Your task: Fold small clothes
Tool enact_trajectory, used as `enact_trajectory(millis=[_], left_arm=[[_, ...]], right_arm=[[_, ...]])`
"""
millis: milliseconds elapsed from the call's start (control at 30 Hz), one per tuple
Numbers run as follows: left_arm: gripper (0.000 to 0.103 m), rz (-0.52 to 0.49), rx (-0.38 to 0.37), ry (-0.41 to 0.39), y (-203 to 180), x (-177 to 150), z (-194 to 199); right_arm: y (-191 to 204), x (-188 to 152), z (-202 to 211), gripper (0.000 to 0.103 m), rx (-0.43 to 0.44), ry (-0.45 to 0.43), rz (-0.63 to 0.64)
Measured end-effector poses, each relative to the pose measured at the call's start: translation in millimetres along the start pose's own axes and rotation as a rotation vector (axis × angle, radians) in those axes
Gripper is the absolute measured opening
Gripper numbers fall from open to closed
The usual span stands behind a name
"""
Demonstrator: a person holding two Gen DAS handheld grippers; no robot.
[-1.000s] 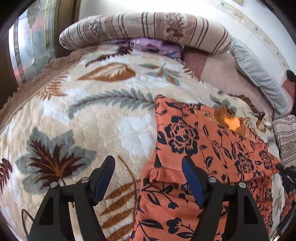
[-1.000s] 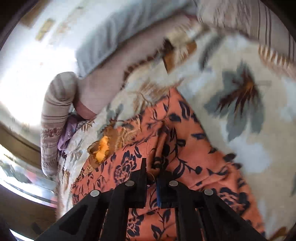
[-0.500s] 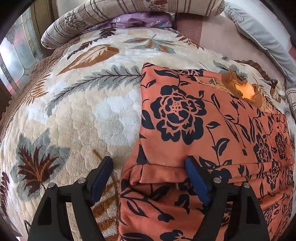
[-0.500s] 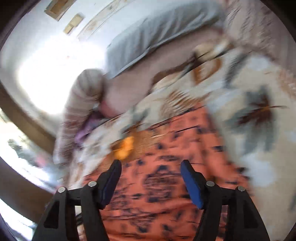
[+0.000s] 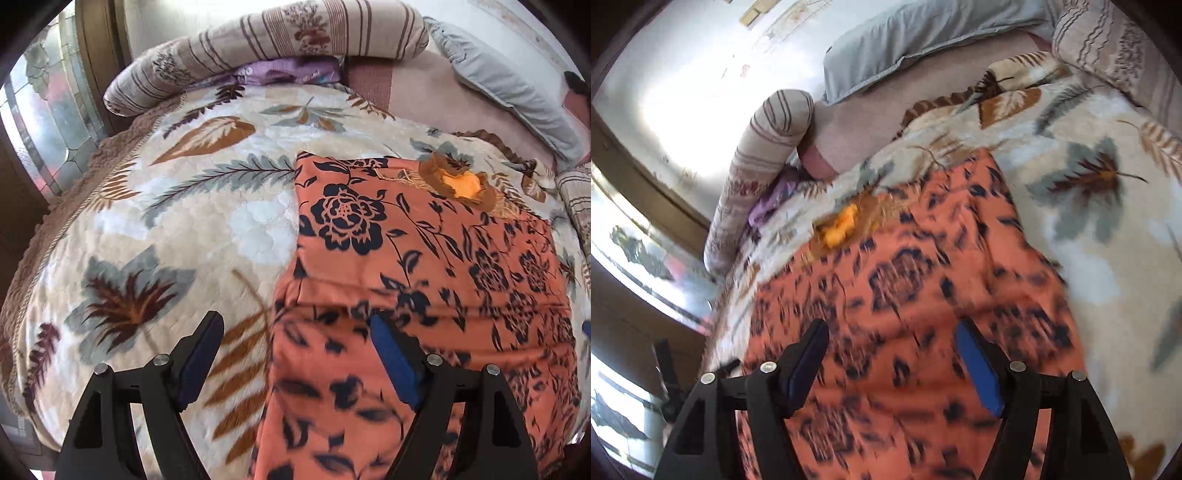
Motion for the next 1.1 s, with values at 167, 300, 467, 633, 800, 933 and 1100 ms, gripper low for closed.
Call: enact_trajectory(millis=[167,300,467,633,800,933,1100], left_arm=[[0.083,0.024,-0.025,-0.076,26,-38,62],[0.083,0.048,-0.051,-0.13,36,-54,113],[0.086,0.066,-0.159,-0.214,12,-50,174],[0.092,0.114,-0.14,-0.153,2,-77,154],[0.088,0.096,0.049,0.304,31,-153,26],[0.089,0.147,0.016,0.206,44,-152,38],[0.089,0.075,-0.046,0.026,18,-92,51]], right_arm=[[-24,-52,54,0.075,-0.099,0.027,0.015],[-26,-69,99,0.075,-0.151,-0.029,0.059],[23,-47,130,0.078,-0.077,-0.141,0.136],[39,-34,85,0.088,0.124,-0.096,0.044],[-37,-102,18,0.081,0.087,0.153,-0.256],[-31,-83,54,0.083,0.077,0.132,-0.2],[-17,11,49,0.083,0.055,0.002,-0.046]])
Point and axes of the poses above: each gripper's, at about its wrist camera, not at the fingertips, and z roughly against the way its jaws point, y to its left, x to its top, the point moved 4 cm from there along -z, roughly the way its jaws point, and after that the axes turned 4 degrees about z, right-handed, at the moved point
